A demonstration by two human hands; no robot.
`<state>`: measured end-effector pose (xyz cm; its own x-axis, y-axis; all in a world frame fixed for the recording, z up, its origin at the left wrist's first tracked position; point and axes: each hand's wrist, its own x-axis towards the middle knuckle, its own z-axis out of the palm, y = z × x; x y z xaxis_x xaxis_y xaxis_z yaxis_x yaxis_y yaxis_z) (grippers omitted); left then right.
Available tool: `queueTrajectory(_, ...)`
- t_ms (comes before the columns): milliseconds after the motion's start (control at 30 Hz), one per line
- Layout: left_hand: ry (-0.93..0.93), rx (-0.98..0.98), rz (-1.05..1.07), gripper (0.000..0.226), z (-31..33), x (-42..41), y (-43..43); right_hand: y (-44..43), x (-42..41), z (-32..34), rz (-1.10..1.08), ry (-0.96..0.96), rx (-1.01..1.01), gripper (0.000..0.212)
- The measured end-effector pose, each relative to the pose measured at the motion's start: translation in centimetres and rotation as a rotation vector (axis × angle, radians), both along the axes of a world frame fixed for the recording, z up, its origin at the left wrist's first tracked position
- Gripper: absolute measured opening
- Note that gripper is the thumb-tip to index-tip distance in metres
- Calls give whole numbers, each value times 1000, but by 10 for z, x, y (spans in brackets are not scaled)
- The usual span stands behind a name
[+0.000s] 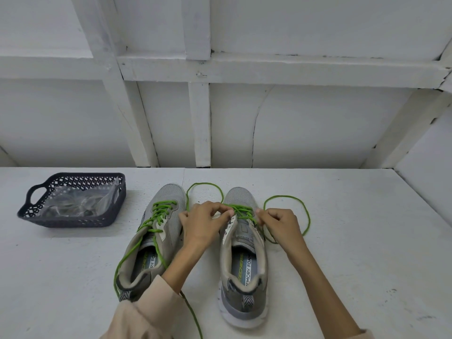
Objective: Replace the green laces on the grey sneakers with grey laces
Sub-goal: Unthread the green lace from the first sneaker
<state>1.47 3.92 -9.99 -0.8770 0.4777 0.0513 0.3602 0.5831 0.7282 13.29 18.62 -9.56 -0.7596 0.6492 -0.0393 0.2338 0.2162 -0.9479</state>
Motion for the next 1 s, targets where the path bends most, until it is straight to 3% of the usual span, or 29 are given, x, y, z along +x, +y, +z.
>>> queueTrajectory(200, 24, -37, -36, 15, 7, 1, -1, 4, -5, -3, 53, -110, 24, 8)
queueTrajectory(433, 60, -18, -130, 19, 12, -1, 3, 8, -11, -6, 96, -173, 245, 13)
queueTrajectory(733, -5, 120, -158, 11, -4, -3, 3, 9, -12, -9, 93, -122, 140, 10)
queueTrajectory(833, -116, 245, -131, 8, -7, 0, 0, 11, -10, -8, 109, -87, 81, 5)
queueTrajectory(1000, -98, 203, -167, 15, -11, -2, -1, 12, -9, -9, 145, -101, 92, 9)
